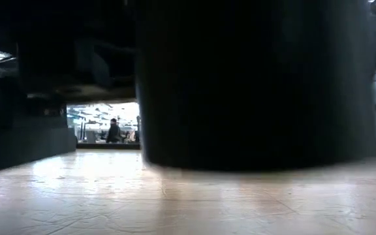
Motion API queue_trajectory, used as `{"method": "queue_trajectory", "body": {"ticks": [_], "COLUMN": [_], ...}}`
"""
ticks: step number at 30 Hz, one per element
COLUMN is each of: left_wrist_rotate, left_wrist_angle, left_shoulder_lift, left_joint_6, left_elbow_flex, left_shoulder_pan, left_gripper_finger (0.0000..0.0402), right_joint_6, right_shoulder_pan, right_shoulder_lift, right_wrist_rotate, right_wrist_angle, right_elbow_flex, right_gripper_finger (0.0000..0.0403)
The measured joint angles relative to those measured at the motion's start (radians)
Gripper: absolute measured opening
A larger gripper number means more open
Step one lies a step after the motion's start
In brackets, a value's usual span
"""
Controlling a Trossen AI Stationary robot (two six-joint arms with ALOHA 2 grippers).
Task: Pick & Place Dice
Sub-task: Put the yellow die into the green bin
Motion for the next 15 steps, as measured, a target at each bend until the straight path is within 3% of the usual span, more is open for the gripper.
{"method": "queue_trajectory", "body": {"ticks": [9, 15], "left_wrist_rotate": [0.021, 0.016], "left_wrist_angle": [0.003, 0.003], "left_shoulder_lift": [0.005, 0.006], "left_joint_6": [-0.014, -0.015], "left_elbow_flex": [0.000, 0.000], "left_shoulder_pan": [0.000, 0.002], "left_gripper_finger": [0.0183, 0.0114], "right_joint_6": [0.000, 0.000], "right_shoulder_pan": [0.000, 0.000], "right_shoulder_lift": [0.000, 0.000], "right_wrist_rotate": [0.000, 0.000], "right_wrist_angle": [0.000, 0.000], "right_elbow_flex": [0.000, 0.000], "right_gripper_finger": [0.0059, 0.0059]}}
